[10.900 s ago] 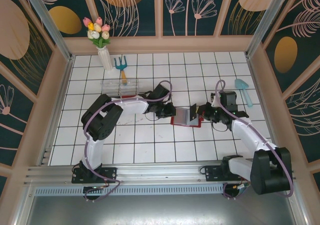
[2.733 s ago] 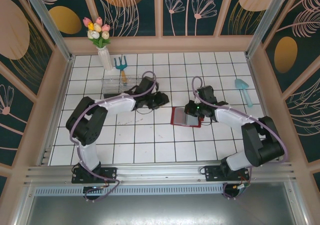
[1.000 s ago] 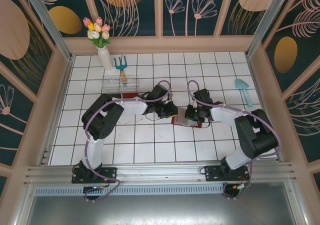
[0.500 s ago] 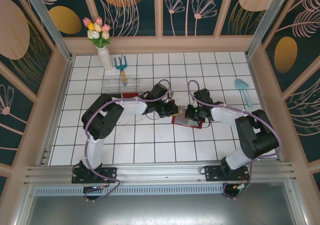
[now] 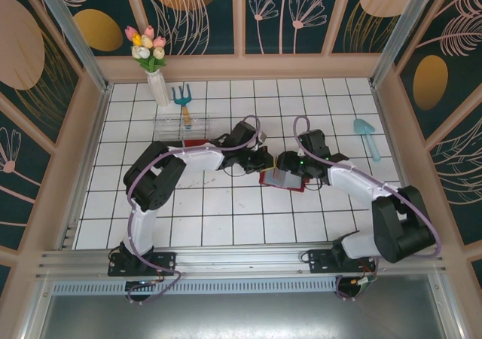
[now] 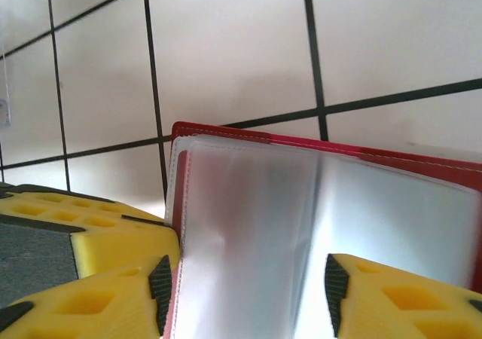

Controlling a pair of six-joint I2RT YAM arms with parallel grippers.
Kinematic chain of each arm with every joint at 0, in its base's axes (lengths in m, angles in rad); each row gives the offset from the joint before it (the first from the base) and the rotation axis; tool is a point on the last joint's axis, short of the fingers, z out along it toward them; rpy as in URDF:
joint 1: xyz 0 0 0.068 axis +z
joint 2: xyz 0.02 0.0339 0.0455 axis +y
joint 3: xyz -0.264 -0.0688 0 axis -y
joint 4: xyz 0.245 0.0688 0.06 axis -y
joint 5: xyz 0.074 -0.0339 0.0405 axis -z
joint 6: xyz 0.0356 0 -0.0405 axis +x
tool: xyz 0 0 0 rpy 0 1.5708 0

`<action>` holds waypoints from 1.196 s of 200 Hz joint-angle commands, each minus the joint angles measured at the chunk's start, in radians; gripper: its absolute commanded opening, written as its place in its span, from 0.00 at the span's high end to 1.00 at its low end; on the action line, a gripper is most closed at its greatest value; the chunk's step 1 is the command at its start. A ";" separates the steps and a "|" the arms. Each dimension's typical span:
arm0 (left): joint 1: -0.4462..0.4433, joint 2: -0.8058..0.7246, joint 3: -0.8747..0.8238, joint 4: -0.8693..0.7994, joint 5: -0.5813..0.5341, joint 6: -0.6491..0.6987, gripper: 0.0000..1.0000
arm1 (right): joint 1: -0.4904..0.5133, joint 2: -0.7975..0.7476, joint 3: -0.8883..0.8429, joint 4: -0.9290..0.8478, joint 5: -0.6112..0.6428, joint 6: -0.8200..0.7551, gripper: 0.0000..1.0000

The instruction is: Take the credit cards out of the card holder

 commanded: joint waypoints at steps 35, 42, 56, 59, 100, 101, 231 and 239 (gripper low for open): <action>-0.057 0.025 0.196 -0.202 -0.060 0.100 1.00 | -0.077 -0.139 -0.044 -0.065 0.110 0.074 0.36; -0.060 0.032 0.207 -0.212 -0.062 0.102 1.00 | -0.089 -0.156 -0.056 -0.057 0.101 0.074 0.35; -0.060 0.035 0.207 -0.212 -0.065 0.099 1.00 | -0.103 -0.171 -0.072 -0.048 0.075 0.072 0.35; -0.060 0.033 0.205 -0.213 -0.068 0.099 1.00 | -0.104 -0.169 -0.073 -0.048 0.071 0.072 0.35; -0.061 0.050 0.218 -0.236 -0.081 0.112 1.00 | -0.106 -0.130 -0.087 -0.029 0.012 0.060 0.35; -0.060 0.050 0.217 -0.237 -0.082 0.113 1.00 | -0.107 -0.130 -0.088 -0.026 0.010 0.059 0.35; -0.061 0.048 0.180 -0.212 -0.070 0.104 1.00 | -0.075 -0.027 -0.077 -0.013 -0.044 0.010 0.34; -0.061 0.049 0.180 -0.211 -0.071 0.102 1.00 | -0.075 -0.060 -0.098 0.011 -0.079 0.012 0.34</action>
